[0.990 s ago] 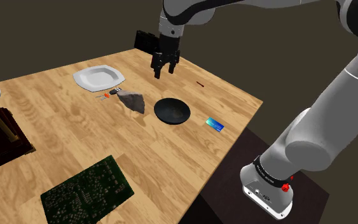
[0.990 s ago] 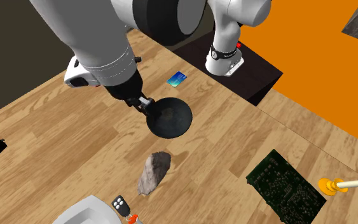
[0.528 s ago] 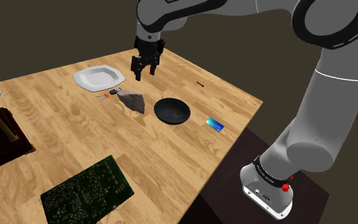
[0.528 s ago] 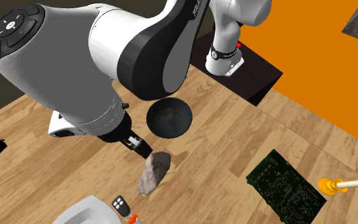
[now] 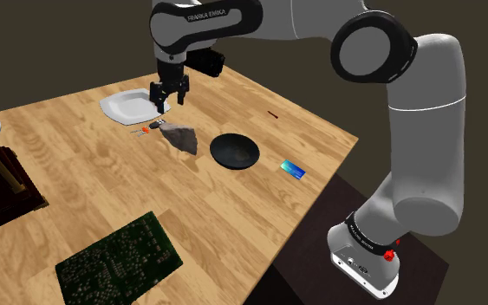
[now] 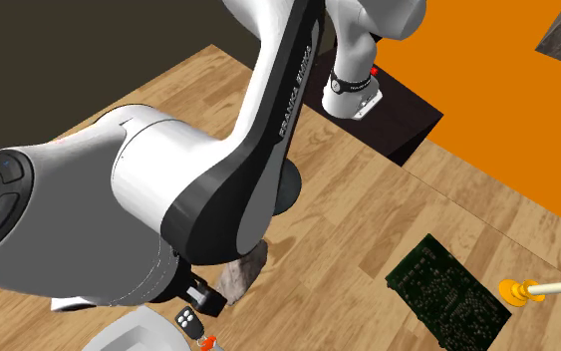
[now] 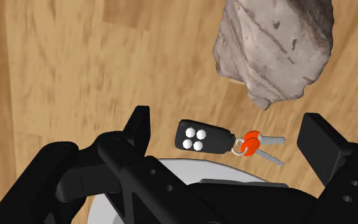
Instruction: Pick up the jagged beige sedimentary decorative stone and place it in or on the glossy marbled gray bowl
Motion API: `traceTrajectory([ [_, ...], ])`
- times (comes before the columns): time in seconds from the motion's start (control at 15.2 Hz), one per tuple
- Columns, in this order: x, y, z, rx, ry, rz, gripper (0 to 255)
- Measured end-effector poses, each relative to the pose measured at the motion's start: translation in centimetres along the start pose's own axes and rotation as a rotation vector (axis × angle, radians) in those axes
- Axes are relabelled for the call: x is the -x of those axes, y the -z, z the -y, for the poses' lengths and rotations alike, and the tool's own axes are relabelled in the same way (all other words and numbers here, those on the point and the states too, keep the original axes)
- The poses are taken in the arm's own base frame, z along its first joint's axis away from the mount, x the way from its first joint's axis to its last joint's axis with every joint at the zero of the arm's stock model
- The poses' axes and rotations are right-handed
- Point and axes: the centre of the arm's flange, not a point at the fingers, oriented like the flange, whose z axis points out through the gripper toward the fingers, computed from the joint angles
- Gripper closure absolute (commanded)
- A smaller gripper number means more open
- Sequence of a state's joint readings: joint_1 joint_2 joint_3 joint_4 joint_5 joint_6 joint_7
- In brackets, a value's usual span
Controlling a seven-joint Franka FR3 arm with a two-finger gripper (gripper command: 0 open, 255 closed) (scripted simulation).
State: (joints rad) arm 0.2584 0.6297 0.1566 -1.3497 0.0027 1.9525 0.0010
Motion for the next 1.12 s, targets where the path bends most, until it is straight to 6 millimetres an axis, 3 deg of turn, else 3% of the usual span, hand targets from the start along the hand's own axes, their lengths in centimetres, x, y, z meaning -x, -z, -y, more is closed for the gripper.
traceTrajectory([
  [0.53, -0.8, -4.0, 0.1, 0.001, 0.005, -0.001, 0],
  [0.92, -0.7, -4.2, 0.2, 0.001, 0.005, -0.003, 0],
  [0.99, -0.7, -4.2, 0.2, 0.001, 0.005, -0.003, 255],
  [1.12, -0.9, -3.3, 0.8, -0.005, 0.009, -0.027, 255],
])
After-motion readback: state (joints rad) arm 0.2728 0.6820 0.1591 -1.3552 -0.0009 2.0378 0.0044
